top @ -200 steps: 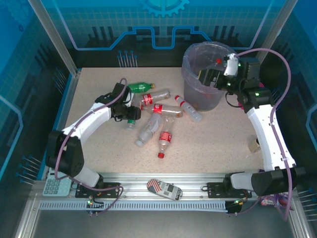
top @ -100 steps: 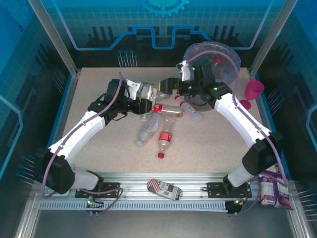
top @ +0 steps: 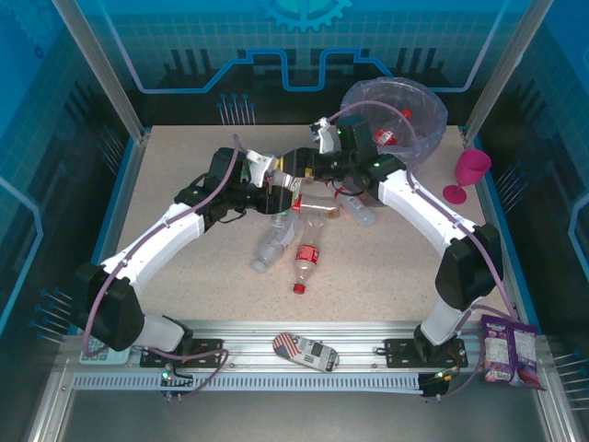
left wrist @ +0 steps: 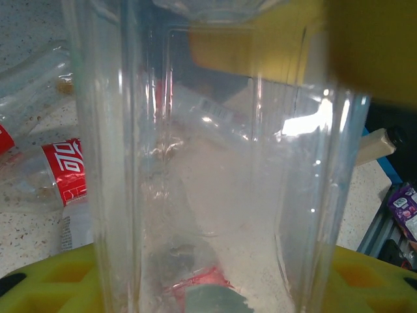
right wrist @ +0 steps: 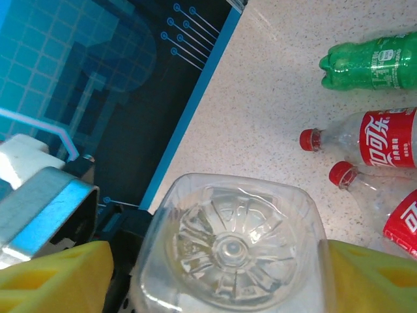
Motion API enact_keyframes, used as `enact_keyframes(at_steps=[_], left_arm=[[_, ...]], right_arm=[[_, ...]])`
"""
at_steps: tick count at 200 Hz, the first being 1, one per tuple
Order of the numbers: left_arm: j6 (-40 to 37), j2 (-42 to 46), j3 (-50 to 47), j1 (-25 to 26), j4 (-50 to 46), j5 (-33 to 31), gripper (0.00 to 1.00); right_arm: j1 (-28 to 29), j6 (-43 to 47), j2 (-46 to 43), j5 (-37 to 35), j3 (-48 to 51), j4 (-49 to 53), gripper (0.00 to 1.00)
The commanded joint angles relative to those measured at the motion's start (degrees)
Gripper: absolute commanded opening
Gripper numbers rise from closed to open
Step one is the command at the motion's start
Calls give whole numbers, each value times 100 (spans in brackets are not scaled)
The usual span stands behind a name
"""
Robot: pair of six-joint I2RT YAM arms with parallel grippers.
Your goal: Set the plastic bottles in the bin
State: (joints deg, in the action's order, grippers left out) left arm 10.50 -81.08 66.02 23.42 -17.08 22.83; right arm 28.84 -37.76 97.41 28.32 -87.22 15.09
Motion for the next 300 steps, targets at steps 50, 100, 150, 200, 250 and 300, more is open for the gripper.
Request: enact_keyframes(at_steps=[50,100,150,200,250,300], left_arm=[[-7,-37,113,40,394,109,54],[40,184,-137,15,632,125,97],[20,1013,-590,-519,211,236,99],[31,1107,-849,-815,-577,-381,95],[-559,-19,-234,-112,-1727,-1887,92],[-523,-574,-89,298,-1718,-1939,91]], right_arm=[[33,67,-12,-41,-33,31,58],[-134,131,-110,-32,-177,44,54],[-595,824,-231,-189,-1117,682,53],[-1386,1243,-335,-188,-2303,1078,51],[-2484,1011,-478,-474,-2505,648,50],[-3163,919,-83,-1091,-2429,506,49]])
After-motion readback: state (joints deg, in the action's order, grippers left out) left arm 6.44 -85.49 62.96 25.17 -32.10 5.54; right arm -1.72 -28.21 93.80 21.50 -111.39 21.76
